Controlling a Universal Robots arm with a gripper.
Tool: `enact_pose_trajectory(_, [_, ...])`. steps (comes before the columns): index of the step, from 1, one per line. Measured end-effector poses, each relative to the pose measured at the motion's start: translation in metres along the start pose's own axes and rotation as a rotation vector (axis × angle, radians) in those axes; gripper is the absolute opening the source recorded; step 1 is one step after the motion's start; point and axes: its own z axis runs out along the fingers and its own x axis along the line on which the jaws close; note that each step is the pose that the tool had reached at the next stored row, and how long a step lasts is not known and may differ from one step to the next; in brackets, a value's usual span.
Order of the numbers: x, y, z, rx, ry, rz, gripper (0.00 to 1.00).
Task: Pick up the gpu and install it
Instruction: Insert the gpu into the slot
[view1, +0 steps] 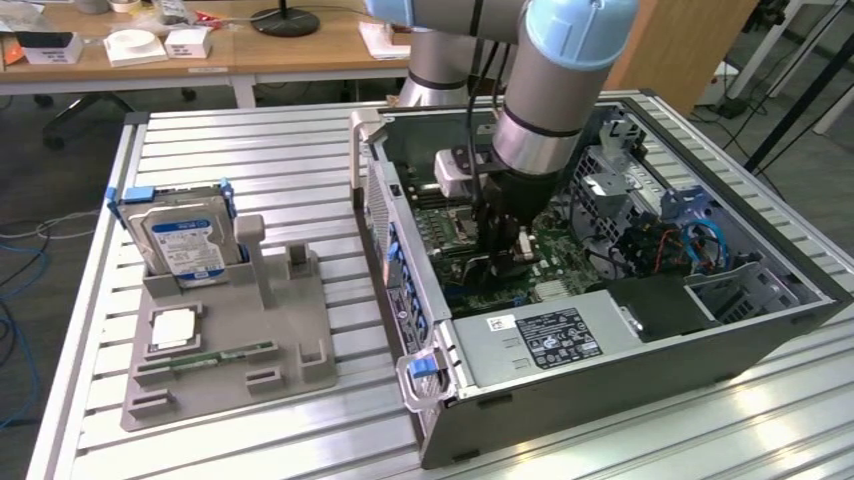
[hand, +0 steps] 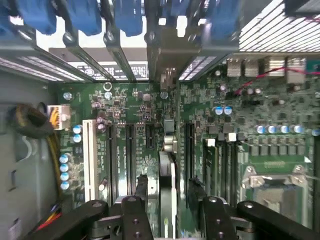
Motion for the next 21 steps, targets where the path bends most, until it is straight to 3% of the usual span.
enact_pose_trajectory(7, [-0.001,0.0005,-0.0281,0.0001,-0.0002,0.0,0.45])
enact_pose_trajectory(11, [-0.001,0.0006,-0.0281,0.0,-0.0002,0.0,0.44])
enact_pose_trajectory(17, [-0.001,0.0006,-0.0282,0.0,0.0,0.0,0.14])
enact_pose_trajectory(21, [-0.001,0.0006,-0.0281,0.0,-0.0001,0.0,0.11])
